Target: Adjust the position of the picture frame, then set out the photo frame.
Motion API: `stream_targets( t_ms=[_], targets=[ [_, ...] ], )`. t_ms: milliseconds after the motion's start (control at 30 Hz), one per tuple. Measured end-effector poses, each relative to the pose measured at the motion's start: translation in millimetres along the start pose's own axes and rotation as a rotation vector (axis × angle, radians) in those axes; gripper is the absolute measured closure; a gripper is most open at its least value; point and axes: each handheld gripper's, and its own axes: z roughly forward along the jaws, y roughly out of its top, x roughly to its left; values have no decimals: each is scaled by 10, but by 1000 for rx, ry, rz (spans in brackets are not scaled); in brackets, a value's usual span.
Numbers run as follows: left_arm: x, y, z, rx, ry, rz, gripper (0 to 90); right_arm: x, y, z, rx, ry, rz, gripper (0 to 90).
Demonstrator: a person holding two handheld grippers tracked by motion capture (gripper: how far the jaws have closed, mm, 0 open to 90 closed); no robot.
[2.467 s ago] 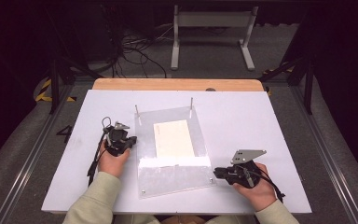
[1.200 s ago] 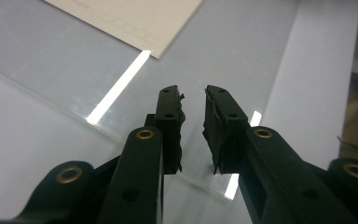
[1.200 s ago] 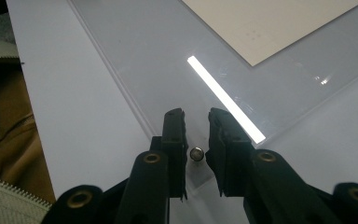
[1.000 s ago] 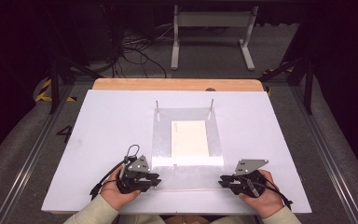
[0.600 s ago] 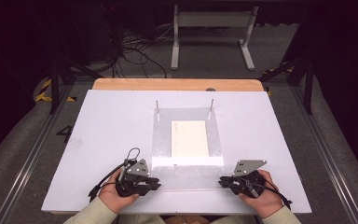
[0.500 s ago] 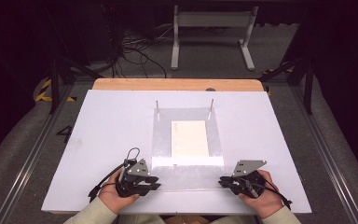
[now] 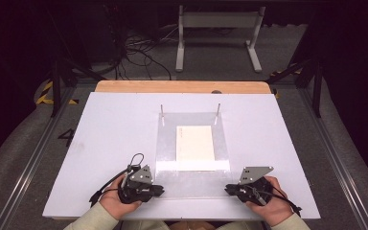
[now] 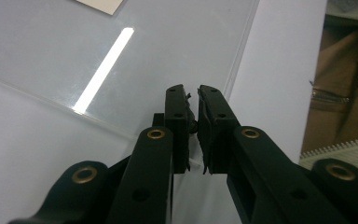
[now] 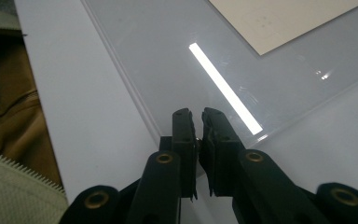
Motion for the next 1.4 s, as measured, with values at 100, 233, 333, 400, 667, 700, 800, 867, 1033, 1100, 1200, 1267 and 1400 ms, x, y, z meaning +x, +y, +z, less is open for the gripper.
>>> stream_targets(
  t_ms=[100,233,333,400,667,700,800,867,1033,1100,1200,1267,1400],
  targets=[
    [-22,-20,-12,7,-34,5,827,53,-9,-18,13,29,-11,833],
    [-82,-46,-26,21,-62,20,828,122,-16,-41,33,54,-28,832],
    [-130,-61,-39,38,-81,26,825,166,-26,-62,49,85,-31,831],
    [-143,-69,-43,42,-96,33,823,181,-31,-72,57,102,-28,830],
    [-86,-27,-157,-56,-68,14,640,120,24,-205,-83,77,-15,737],
    [-65,-13,-201,-89,-60,9,636,102,37,-240,-116,64,-13,728],
    [42,20,-325,-198,-14,-43,608,40,73,-306,-187,36,4,717],
    [111,24,-367,-239,37,-75,575,8,95,-313,-202,19,11,704],
    [279,26,-447,-302,146,-128,519,-82,177,-290,-218,-10,25,672],
    [338,44,-480,-309,196,-155,511,-131,231,-277,-224,-23,25,668],
    [459,69,-511,-311,246,-227,500,-218,307,-265,-223,-29,34,642],
    [521,77,-510,-311,263,-242,497,-277,360,-272,-221,-43,44,639],
    [641,54,-501,-321,292,-264,483,-397,482,-319,-238,-64,57,640]
  ],
)
